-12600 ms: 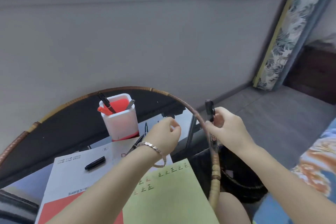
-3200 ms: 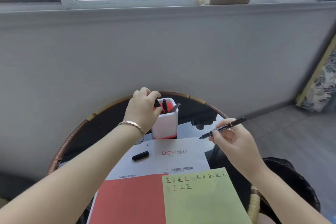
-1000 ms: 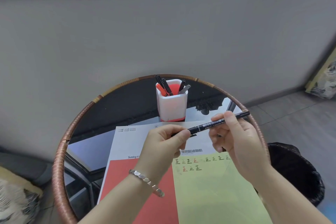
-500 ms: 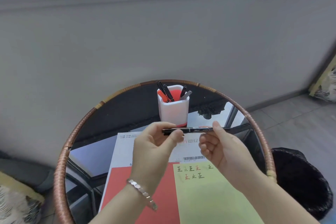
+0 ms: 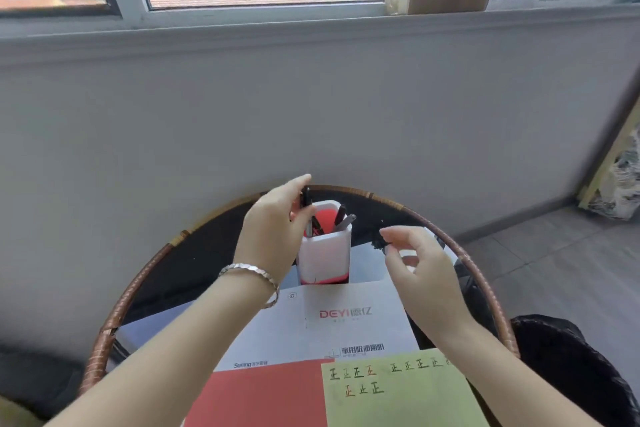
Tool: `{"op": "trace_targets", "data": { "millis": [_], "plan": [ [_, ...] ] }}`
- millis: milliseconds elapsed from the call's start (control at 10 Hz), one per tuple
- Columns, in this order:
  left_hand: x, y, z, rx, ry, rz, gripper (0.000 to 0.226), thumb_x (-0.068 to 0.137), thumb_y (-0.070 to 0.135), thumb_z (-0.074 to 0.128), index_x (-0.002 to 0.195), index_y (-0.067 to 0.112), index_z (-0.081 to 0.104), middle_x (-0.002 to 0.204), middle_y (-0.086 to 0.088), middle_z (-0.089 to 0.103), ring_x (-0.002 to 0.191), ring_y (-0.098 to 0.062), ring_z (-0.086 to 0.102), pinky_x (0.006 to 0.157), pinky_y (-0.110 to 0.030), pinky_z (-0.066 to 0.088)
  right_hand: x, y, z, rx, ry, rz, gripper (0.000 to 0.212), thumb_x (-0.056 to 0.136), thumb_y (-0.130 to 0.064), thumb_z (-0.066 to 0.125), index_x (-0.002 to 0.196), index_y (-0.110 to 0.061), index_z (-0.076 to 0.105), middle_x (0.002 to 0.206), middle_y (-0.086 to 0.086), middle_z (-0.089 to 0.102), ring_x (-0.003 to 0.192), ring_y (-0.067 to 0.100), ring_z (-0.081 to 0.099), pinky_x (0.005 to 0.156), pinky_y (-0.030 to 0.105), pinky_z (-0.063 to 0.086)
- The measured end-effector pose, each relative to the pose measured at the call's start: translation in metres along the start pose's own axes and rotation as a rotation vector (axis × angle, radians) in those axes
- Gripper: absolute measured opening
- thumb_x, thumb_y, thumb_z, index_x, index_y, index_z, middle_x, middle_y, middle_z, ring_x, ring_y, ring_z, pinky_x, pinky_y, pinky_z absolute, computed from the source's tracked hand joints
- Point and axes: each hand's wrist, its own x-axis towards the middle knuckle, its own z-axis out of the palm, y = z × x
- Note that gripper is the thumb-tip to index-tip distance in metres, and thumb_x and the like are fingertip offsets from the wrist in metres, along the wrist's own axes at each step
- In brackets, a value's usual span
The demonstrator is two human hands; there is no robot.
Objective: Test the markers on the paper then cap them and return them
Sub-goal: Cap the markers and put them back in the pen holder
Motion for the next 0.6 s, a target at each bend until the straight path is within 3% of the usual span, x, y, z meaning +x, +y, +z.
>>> {"op": "trace_targets", "data": {
  "millis": [100, 200, 300, 400, 500, 600],
  "plan": [
    [-0.005, -0.023, 0.013, 0.169, -0.075, 0.037, 0.038, 0.08, 0.005, 0.068, 0.118, 0.012, 0.061, 0.091, -0.005, 0.068, 0.085, -0.023, 0.062, 0.079, -0.031, 0.049, 0.021, -0.004, 0.021, -0.207, -0.105, -0.235, 0.042, 0.09, -0.004, 0.048, 0.131, -0.014, 0.047, 0.127, -0.016, 0.042, 0.121, -0.007, 0.035, 0.098, -0.003, 0.021],
    [-0.013, -0.041, 0.025, 0.273, -0.019, 0.138, 0.032, 0.073, -0.005, 0.072, 0.104, 0.001, 0.067, 0.111, -0.016, 0.066, 0.1, -0.033, 0.063, 0.086, -0.044, 0.049, 0.03, 0.001, 0.046, -0.36, -0.231, -0.308, 0.054, 0.093, -0.004, 0.039, 0.144, -0.008, 0.022, 0.153, 0.0, 0.021, 0.139, 0.003, 0.008, 0.114, 0.019, 0.009],
    [-0.019, -0.045, 0.031, 0.238, -0.05, 0.127, 0.036, 0.083, -0.002, 0.062, 0.118, 0.001, 0.06, 0.128, -0.016, 0.056, 0.118, -0.029, 0.054, 0.097, -0.041, 0.042, 0.033, 0.002, 0.057, -0.41, -0.188, -0.318, 0.054, 0.086, -0.006, 0.036, 0.14, -0.001, 0.03, 0.15, 0.011, 0.031, 0.141, 0.018, 0.017, 0.114, 0.029, 0.015],
    [-0.015, -0.038, 0.026, 0.123, -0.132, 0.003, 0.04, 0.095, 0.007, 0.044, 0.135, 0.01, 0.044, 0.145, -0.003, 0.038, 0.137, -0.014, 0.031, 0.109, -0.019, 0.02, 0.038, -0.003, 0.061, -0.387, -0.105, -0.337, 0.047, 0.076, -0.002, 0.044, 0.121, -0.002, 0.055, 0.128, 0.014, 0.056, 0.126, 0.03, 0.046, 0.104, 0.037, 0.036],
    [-0.012, -0.029, 0.016, 0.076, -0.146, -0.08, 0.042, 0.095, 0.009, 0.044, 0.137, 0.017, 0.043, 0.148, 0.002, 0.034, 0.136, -0.009, 0.029, 0.111, -0.022, 0.021, 0.041, -0.008, 0.053, -0.353, -0.122, -0.311, 0.038, 0.079, 0.0, 0.049, 0.114, -0.006, 0.06, 0.121, 0.011, 0.055, 0.118, 0.028, 0.046, 0.1, 0.034, 0.038],
    [-0.014, -0.009, -0.012, -0.134, -0.088, -0.246, 0.045, 0.094, 0.011, 0.046, 0.137, 0.021, 0.041, 0.145, 0.006, 0.037, 0.134, -0.008, 0.031, 0.106, -0.019, 0.024, 0.039, -0.01, 0.034, -0.291, -0.155, -0.232, 0.027, 0.085, -0.002, 0.051, 0.107, -0.011, 0.063, 0.113, 0.001, 0.054, 0.106, 0.015, 0.051, 0.092, 0.024, 0.042]
  ]
}}
